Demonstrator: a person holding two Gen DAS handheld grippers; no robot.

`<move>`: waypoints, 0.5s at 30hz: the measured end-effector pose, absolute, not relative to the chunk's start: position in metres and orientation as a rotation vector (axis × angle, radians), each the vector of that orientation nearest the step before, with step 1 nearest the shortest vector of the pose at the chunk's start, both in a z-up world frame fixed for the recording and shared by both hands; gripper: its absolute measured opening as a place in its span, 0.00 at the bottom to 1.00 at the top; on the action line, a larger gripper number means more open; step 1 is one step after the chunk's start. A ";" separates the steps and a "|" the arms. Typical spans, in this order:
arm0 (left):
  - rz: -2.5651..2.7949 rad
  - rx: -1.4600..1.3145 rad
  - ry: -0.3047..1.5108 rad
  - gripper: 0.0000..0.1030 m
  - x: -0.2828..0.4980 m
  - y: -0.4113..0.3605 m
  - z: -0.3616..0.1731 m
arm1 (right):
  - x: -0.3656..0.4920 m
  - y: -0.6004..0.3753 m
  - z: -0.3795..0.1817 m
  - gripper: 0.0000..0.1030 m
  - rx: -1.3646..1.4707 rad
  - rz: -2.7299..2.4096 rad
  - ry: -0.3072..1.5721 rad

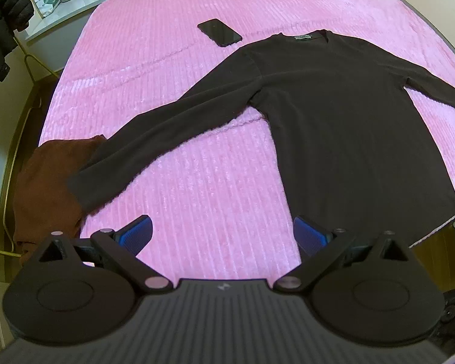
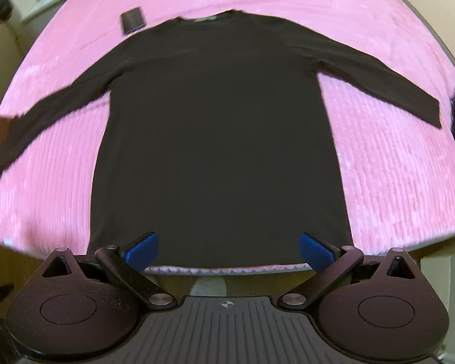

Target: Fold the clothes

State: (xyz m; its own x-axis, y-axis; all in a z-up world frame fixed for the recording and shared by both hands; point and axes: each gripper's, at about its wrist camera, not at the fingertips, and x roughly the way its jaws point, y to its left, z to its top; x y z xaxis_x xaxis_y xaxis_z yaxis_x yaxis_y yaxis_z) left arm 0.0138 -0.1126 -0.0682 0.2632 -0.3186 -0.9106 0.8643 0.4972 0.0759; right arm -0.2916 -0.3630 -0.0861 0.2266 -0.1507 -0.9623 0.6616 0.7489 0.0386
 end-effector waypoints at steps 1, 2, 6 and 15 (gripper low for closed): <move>-0.882 0.662 0.998 0.95 0.013 -0.112 -0.068 | -0.291 -0.363 -0.087 0.98 0.499 -0.583 1.229; -0.881 0.665 0.997 0.95 0.013 -0.111 -0.068 | -0.291 -0.363 -0.088 0.98 0.499 -0.576 1.234; -0.868 0.662 0.997 0.95 0.015 -0.105 -0.069 | -0.285 -0.360 -0.090 0.98 0.490 -0.557 1.245; -0.823 0.645 0.994 0.95 0.024 -0.093 -0.066 | -0.276 -0.359 -0.087 0.98 0.467 -0.523 1.197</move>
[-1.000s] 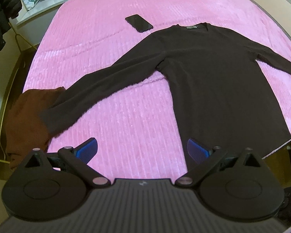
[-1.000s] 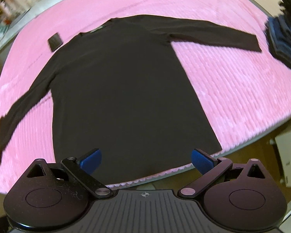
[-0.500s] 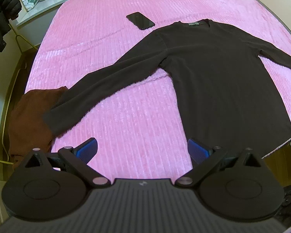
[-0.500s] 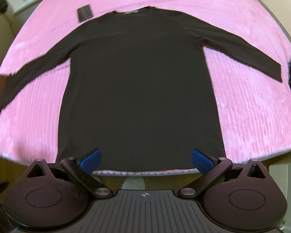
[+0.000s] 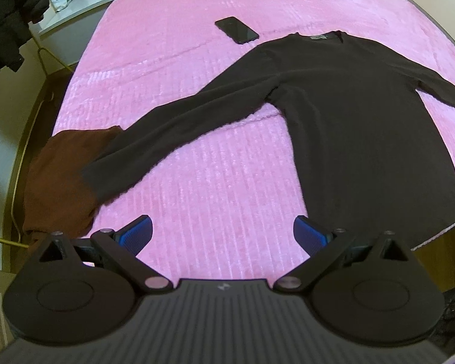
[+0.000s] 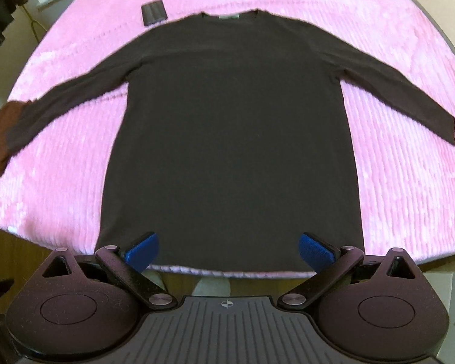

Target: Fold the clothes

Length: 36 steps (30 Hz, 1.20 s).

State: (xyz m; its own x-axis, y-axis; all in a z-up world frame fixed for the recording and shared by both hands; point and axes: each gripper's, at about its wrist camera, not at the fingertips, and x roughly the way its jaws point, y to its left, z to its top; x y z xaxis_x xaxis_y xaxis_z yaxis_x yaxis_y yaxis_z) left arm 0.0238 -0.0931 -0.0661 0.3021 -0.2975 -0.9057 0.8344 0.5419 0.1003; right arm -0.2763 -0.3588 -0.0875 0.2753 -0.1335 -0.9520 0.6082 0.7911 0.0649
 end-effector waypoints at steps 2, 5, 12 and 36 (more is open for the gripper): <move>-0.804 0.638 0.981 0.95 0.027 -0.089 -0.063 | -0.270 -0.360 -0.084 0.98 0.447 -0.483 1.161; -0.754 0.629 0.964 0.95 0.033 -0.082 -0.060 | -0.254 -0.358 -0.078 0.98 0.378 -0.399 1.116; -0.620 0.618 0.918 0.95 0.047 -0.057 -0.048 | -0.192 -0.335 -0.071 0.98 0.136 -0.095 1.026; -0.579 0.682 0.874 0.95 0.190 0.051 -0.130 | 0.127 -0.084 -0.229 0.63 -0.380 0.540 0.902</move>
